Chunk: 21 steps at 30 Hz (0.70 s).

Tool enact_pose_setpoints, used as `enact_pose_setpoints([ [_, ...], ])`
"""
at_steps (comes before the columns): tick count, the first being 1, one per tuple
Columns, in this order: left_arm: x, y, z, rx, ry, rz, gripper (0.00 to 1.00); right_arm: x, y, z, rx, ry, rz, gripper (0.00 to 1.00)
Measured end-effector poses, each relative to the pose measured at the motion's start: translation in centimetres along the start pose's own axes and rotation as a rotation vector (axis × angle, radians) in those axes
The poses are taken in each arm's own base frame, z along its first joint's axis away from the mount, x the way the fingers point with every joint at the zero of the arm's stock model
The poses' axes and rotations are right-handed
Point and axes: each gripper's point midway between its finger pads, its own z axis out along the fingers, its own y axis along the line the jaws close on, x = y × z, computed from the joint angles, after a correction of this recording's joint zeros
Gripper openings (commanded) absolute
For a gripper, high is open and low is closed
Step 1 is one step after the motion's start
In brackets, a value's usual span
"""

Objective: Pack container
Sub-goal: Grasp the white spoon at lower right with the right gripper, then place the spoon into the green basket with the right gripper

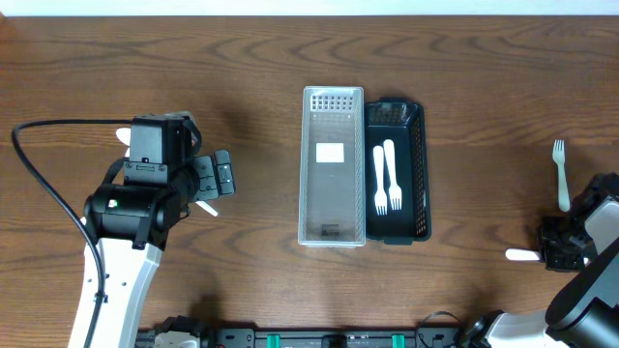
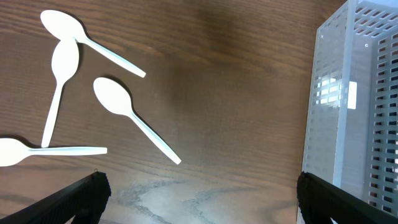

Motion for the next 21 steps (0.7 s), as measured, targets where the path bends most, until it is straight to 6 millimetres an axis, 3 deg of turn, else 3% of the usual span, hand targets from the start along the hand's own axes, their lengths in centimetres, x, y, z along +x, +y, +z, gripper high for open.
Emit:
enact_pose_setpoints([
  [6,0.0,0.0,0.0,0.0,0.0,0.0,0.98,0.0,0.0,0.0,-0.002,0.0,-0.062,0.01],
  [16,0.0,0.0,0.0,0.0,0.0,0.0,0.98,0.8,-0.3,-0.5,0.027,0.024,-0.251,0.01],
  [18,0.0,0.0,0.0,0.0,0.0,0.0,0.98,1.4,0.2,-1.4,0.028,0.024,-0.325,0.01],
  [21,0.0,0.0,0.0,0.0,0.0,0.0,0.98,1.8,3.3,-5.0,-0.045,-0.034,-0.456,0.01],
])
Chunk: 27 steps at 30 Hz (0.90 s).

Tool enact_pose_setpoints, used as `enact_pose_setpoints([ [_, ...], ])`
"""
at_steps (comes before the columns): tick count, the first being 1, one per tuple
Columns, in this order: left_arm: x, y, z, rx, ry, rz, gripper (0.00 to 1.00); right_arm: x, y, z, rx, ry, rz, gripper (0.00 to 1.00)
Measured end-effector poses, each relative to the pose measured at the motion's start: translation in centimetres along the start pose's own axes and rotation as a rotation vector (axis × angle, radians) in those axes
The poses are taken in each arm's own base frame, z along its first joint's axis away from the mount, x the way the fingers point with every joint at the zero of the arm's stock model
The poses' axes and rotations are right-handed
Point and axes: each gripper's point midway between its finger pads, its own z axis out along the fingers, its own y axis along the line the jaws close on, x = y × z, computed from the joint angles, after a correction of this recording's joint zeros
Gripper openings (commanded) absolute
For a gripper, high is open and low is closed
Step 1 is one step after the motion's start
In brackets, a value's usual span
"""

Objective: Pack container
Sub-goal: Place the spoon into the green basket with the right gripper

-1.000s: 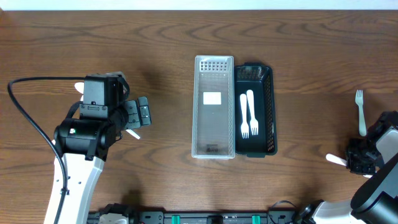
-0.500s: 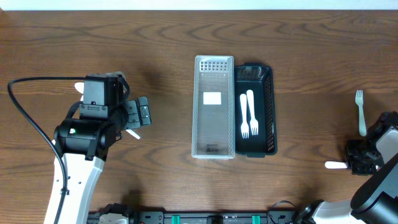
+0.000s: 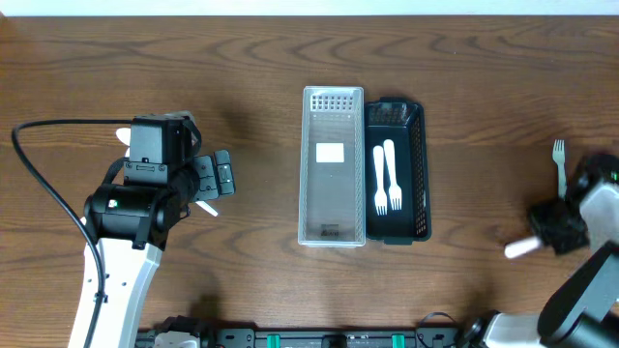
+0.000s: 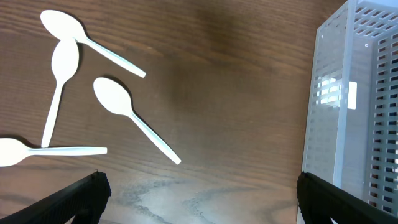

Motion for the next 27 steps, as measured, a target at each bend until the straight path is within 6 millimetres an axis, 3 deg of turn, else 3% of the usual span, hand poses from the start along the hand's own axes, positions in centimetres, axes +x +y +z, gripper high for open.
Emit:
enact_pose_setpoints([
  [3,0.0,0.0,0.0,0.0,-0.001,0.0,0.98,-1.1,4.8,-5.7,-0.115,-0.115,-0.154,0.01],
  [6,-0.1,0.0,0.0,0.002,-0.004,0.0,0.98,-0.3,9.5,-11.7,-0.234,-0.217,-0.32,0.01],
  [10,-0.1,0.0,0.0,0.001,-0.004,0.0,0.98,4.1,15.6,-18.3,-0.405,-0.32,-0.563,0.01],
  [13,-0.1,0.0,0.0,0.001,-0.004,0.0,0.98,8.5,18.6,-20.5,-0.502,-0.346,-0.709,0.01],
  [15,-0.1,0.0,0.0,0.001,-0.004,0.0,0.98,11.3,19.7,-20.7,-0.528,-0.33,-0.79,0.01],
  [18,-0.1,0.0,0.0,0.001,-0.004,0.0,0.98,14.6,20.9,-19.4,-0.509,-0.291,-0.888,0.01],
  [23,-0.1,0.0,0.0,0.001,-0.004,0.0,0.98,18.4,22.7,-13.0,-0.365,-0.178,-1.005,0.02],
  [27,-0.2,0.0,0.0,0.002,-0.007,0.0,0.98,19.4,23.0,-8.6,-0.266,-0.109,-1.054,0.13],
])
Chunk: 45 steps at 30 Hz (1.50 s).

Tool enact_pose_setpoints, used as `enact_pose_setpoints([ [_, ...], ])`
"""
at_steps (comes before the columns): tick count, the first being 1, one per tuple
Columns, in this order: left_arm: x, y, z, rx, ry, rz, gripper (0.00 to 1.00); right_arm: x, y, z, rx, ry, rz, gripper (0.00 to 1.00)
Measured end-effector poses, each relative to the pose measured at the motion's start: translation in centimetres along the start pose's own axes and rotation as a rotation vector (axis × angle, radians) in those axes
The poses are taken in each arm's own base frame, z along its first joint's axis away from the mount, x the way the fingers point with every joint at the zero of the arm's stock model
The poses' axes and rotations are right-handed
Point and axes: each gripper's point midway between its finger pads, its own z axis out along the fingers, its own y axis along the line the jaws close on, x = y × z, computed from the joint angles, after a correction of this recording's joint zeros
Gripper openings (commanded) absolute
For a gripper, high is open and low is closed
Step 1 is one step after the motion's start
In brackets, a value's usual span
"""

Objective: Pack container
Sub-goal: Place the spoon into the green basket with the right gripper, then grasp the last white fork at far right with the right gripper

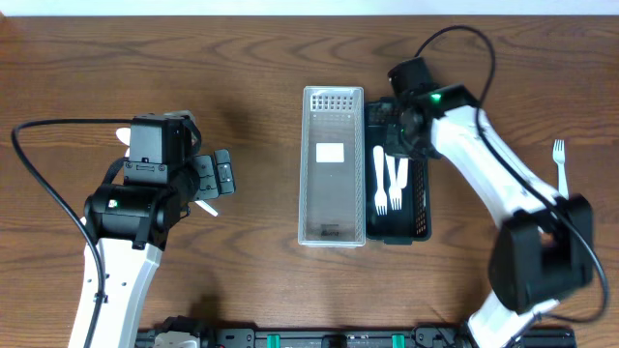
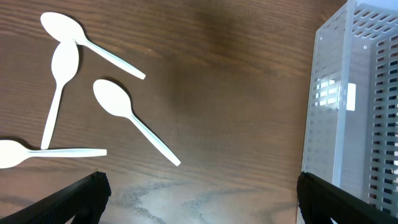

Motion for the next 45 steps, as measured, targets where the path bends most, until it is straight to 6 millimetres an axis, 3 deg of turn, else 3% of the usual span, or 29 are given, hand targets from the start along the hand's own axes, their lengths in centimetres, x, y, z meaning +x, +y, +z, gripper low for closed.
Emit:
enact_pose_setpoints([
  [4,0.0,0.0,0.0,0.0,-0.001,0.0,0.98,0.5,0.0,1.6,0.012,0.042,-0.047,0.25],
  [9,-0.5,-0.1,0.0,0.005,-0.018,-0.001,0.98,0.4,0.1,0.9,0.008,0.041,-0.081,0.41],
  [12,-0.7,-0.2,0.0,0.007,-0.029,-0.001,0.98,-0.2,0.2,-0.7,0.004,0.04,-0.115,0.42],
  [14,-0.8,-0.2,0.0,0.008,-0.033,-0.001,0.98,-1.3,0.3,-2.9,-0.006,0.007,-0.128,0.42],
  [15,-0.8,-0.2,0.0,0.008,-0.033,-0.001,0.98,-2.0,0.3,-4.0,-0.011,-0.017,-0.127,0.45],
  [16,-0.8,-0.2,0.0,0.008,-0.034,-0.001,0.99,-3.0,0.0,-5.6,-0.017,-0.055,-0.118,0.58],
  [17,-0.8,-0.2,0.0,0.008,-0.033,-0.001,0.98,-4.0,-0.6,-7.1,-0.021,-0.099,-0.101,0.69],
  [20,-0.8,-0.2,0.0,0.009,-0.034,-0.001,0.98,-7.1,-4.5,-11.4,0.001,-0.236,-0.021,0.85],
  [22,-0.8,-0.2,0.0,0.009,-0.034,-0.001,0.98,-8.3,-8.4,-13.3,0.038,-0.29,0.03,0.87],
  [24,-0.8,-0.2,0.0,0.009,-0.034,-0.001,0.98,-8.6,-13.0,-13.9,0.082,-0.286,0.068,0.89],
  [29,-0.8,-0.2,0.0,0.009,-0.034,-0.001,0.98,-8.1,-22.9,-10.9,0.154,-0.176,0.161,0.89],
  [33,-0.8,-0.2,0.0,0.008,-0.034,-0.001,0.98,-7.6,-29.2,-7.4,0.182,-0.107,0.215,0.89],
  [36,-0.8,-0.2,0.0,0.009,-0.034,-0.001,0.98,-6.9,-32.4,-4.9,0.192,-0.057,0.249,0.91],
  [40,-0.8,-0.2,0.0,0.009,-0.034,-0.001,0.98,-5.7,-34.4,-1.4,0.184,0.027,0.258,0.85],
  [45,-0.8,-0.2,0.0,0.009,-0.034,-0.001,0.98,-4.6,-34.2,3.3,0.133,0.131,0.206,0.79],
])
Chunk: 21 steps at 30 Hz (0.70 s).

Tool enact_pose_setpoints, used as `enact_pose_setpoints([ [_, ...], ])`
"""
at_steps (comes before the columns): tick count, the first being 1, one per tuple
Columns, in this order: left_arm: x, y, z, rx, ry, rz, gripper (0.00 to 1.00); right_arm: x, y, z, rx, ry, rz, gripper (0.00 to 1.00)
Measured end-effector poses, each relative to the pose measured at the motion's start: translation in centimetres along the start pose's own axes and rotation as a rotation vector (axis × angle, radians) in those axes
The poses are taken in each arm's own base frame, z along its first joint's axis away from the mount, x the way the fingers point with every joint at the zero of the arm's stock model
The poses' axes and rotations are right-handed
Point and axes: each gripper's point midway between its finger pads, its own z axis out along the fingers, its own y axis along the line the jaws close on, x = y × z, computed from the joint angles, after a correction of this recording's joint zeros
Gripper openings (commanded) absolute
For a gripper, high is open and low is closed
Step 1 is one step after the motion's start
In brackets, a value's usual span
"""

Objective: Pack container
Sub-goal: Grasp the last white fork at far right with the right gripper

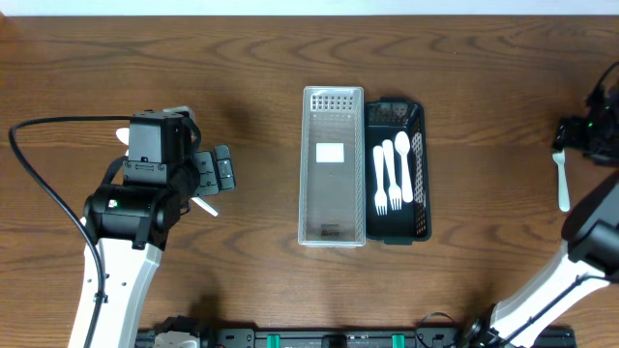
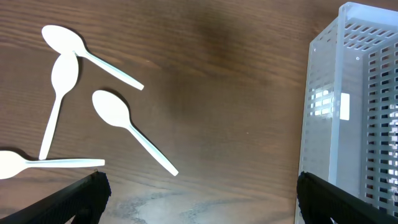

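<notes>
The black basket point(image 1: 420, 164) holds two white forks point(image 1: 386, 179) and a white spoon point(image 1: 403, 166). Beside it stands the clear slotted container point(image 1: 334, 166), whose wall point(image 2: 348, 106) fills the right of the left wrist view. Several white spoons point(image 2: 115, 109) lie on the wood ahead of my left gripper point(image 2: 199, 186), which is open wide with nothing between its fingers. My right gripper point(image 1: 586, 135) is at the far right edge, next to a loose white fork point(image 1: 561, 179). Its jaws are too dark and small to read.
The left arm's body point(image 1: 135, 208) and its black cable point(image 1: 48, 184) cover the left side of the table and hide most of the spoons from overhead. The wooden table point(image 1: 261, 58) runs on behind the containers.
My right arm was over the black basket and is now at the far right edge by the loose fork. A white spoon now lies in the basket beside the two forks. The left gripper shifted slightly.
My right gripper was at the front right, shut on a white utensil, with two forks in the basket. Then it held it a little higher, then hovered over the basket. Now the spoon lies in the basket. The left arm stayed open over the spoons.
</notes>
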Motion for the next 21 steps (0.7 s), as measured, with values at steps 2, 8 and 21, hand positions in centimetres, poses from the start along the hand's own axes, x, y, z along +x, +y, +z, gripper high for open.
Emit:
enact_pose_setpoints([
  [2,0.0,0.0,0.0,0.0,0.0,0.0,0.98,0.2,0.6,1.6,-0.027,0.028,-0.025,0.77],
  [8,0.0,0.0,0.0,0.0,0.0,0.0,0.98,0.9,1.3,4.8,-0.062,0.095,-0.062,0.73],
  [21,0.0,0.0,0.0,0.0,-0.001,0.0,0.98,1.1,1.6,5.4,-0.079,0.1,-0.06,0.33],
])
